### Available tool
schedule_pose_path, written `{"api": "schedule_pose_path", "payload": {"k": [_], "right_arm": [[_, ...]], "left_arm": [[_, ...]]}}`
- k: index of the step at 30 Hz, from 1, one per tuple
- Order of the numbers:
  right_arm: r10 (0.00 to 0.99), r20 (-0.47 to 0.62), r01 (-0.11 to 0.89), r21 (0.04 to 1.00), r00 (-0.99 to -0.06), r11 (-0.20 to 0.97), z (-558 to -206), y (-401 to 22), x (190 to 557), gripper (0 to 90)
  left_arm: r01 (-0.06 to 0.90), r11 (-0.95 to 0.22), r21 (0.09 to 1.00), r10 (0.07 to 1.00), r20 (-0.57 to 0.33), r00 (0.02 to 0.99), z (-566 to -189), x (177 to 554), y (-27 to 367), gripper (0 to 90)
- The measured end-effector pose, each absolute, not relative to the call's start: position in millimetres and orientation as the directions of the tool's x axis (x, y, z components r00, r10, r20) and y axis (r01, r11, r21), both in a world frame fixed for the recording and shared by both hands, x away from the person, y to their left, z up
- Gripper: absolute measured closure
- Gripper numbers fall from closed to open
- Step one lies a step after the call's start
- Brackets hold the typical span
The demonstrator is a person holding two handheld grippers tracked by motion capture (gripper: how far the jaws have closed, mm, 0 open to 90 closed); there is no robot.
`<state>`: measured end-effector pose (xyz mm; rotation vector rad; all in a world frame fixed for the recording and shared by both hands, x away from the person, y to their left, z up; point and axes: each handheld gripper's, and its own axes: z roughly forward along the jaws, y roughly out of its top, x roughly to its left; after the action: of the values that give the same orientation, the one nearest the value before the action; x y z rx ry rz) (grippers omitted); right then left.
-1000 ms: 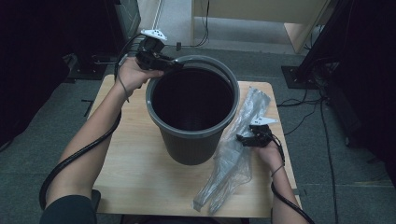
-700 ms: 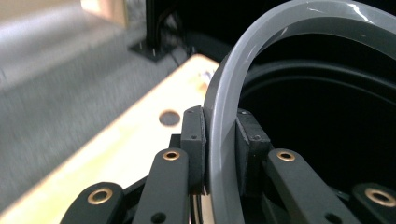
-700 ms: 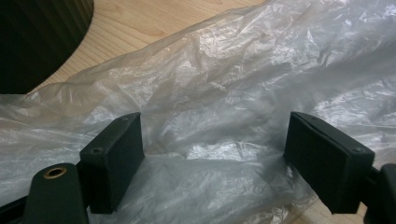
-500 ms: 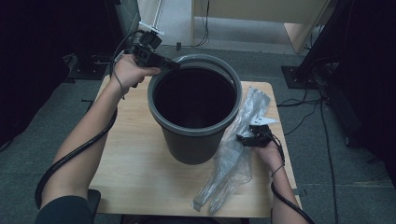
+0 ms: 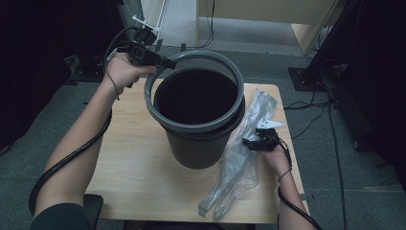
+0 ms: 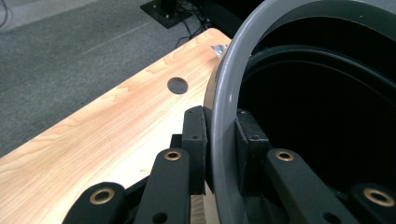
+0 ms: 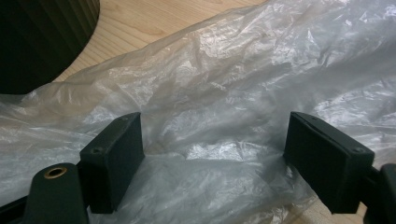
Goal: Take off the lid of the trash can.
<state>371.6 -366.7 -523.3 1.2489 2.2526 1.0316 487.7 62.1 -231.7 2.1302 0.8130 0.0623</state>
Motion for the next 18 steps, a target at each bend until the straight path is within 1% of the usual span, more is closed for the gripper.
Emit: {"api": "schedule_pose_path", "payload": {"k": [18], "right_arm": [[0.841, 0.038, 0.574, 0.748, -0.540, 0.335, -523.3, -367.4, 371.9, 19.9]], "left_arm": [[0.533, -0.448, 0.718, 0.590, -0.210, 0.780, -228.5, 483.7, 83.2, 76.9]]}}
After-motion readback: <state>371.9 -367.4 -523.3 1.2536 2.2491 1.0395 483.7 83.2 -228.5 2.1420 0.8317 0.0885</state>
